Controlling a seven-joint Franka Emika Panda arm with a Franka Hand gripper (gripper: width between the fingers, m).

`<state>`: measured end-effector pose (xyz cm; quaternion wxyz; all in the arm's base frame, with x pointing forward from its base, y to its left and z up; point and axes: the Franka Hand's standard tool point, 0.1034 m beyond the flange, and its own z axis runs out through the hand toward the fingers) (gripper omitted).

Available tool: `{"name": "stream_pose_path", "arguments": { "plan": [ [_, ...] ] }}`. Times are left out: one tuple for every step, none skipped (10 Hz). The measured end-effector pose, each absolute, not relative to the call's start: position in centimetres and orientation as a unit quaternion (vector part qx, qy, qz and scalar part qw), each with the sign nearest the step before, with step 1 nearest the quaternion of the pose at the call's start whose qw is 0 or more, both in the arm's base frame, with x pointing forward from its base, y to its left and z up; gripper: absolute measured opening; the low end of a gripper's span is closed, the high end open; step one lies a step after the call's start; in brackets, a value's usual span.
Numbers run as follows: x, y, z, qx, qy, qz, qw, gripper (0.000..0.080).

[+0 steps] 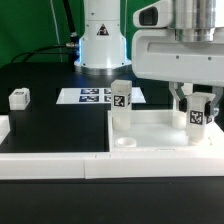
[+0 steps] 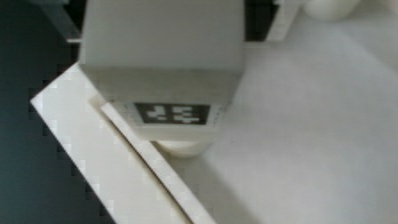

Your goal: Assemble square table

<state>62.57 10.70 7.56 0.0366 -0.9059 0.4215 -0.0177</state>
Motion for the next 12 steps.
{"name": "stream_pose_path", "arguments": {
  "plan": [
    [62.6, 10.6, 7.5, -0.861, 0.507, -0.011, 0.045, 0.0291],
    [62.8, 10.5, 7.4, -0.821, 0.568, -0.010, 0.056, 0.0291],
    [62.9, 10.5, 7.3, -0.765, 0.641, -0.006, 0.062, 0.0291],
    [62.8, 10.6, 7.3, -0.702, 0.710, 0.003, 0.061, 0.0291],
    [62.8, 10.6, 7.3, -0.674, 0.736, 0.006, 0.060, 0.0291],
    [62.8, 10.6, 7.3, -0.674, 0.736, 0.005, 0.060, 0.0383],
    [62.8, 10.6, 7.3, -0.679, 0.732, 0.005, 0.060, 0.0383],
    [62.8, 10.6, 7.2, -0.689, 0.722, 0.004, 0.060, 0.0554],
    [62.8, 10.6, 7.3, -0.704, 0.708, 0.001, 0.060, 0.0554],
    [63.0, 10.9, 7.4, -0.759, 0.649, -0.009, 0.061, 0.0630],
    [63.2, 11.5, 7.5, -0.818, 0.571, -0.020, 0.064, 0.0645],
    [63.2, 11.4, 7.5, -0.828, 0.557, -0.020, 0.064, 0.0645]
  ]
}}
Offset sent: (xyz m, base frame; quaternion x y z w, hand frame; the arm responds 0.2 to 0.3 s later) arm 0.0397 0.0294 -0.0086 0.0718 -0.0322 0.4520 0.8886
